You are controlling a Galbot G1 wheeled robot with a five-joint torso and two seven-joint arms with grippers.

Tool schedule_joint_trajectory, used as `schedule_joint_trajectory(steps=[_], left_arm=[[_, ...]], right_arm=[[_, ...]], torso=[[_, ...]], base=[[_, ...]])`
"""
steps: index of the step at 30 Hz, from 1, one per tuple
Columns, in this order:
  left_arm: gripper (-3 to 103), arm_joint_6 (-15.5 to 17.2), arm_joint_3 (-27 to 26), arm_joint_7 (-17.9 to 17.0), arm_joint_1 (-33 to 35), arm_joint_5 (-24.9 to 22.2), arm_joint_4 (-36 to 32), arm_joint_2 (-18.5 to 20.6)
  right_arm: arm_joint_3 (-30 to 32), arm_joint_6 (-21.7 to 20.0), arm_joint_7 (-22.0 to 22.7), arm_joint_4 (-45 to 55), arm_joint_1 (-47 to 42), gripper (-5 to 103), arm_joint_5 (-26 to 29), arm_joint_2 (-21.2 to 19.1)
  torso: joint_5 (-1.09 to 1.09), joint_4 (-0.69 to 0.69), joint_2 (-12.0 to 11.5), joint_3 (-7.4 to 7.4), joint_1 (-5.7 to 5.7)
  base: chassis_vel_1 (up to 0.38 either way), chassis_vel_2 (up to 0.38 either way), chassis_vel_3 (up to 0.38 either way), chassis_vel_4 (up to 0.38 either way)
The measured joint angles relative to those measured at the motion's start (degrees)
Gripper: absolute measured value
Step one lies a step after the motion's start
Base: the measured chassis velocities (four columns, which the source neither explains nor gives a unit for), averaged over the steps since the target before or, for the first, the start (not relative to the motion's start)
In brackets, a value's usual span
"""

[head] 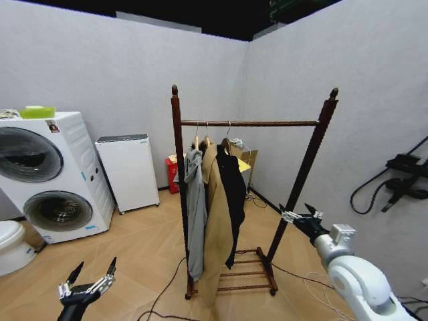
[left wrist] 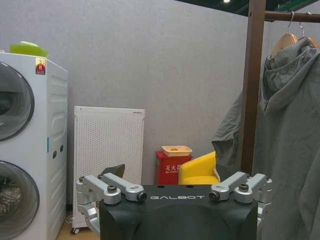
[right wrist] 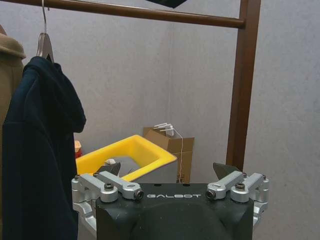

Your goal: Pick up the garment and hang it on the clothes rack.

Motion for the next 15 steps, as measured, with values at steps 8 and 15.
schedule_joint_trajectory(steps=[8,15], left_arm=[[100,0.0,0.0,0.0,0.0,0.0,0.0,0.0],[100,0.0,0.0,0.0,0.0,0.0,0.0,0.0]], right_arm=[[0.85,0.71,0.19,1.99,-1.73,100,-1.56,2.44],[1.08,1.5,0.04,2.09,-2.52,100,-1.95,3.25]], torso=[[0.0,-0.01,-0.01,0.01,0.02],[0.0,-0.01,-0.01,0.01,0.02]], base=[[-0.031,-0.055,-0.048,-0.034],[-0.04,-0.126,-0.142,-0.031]])
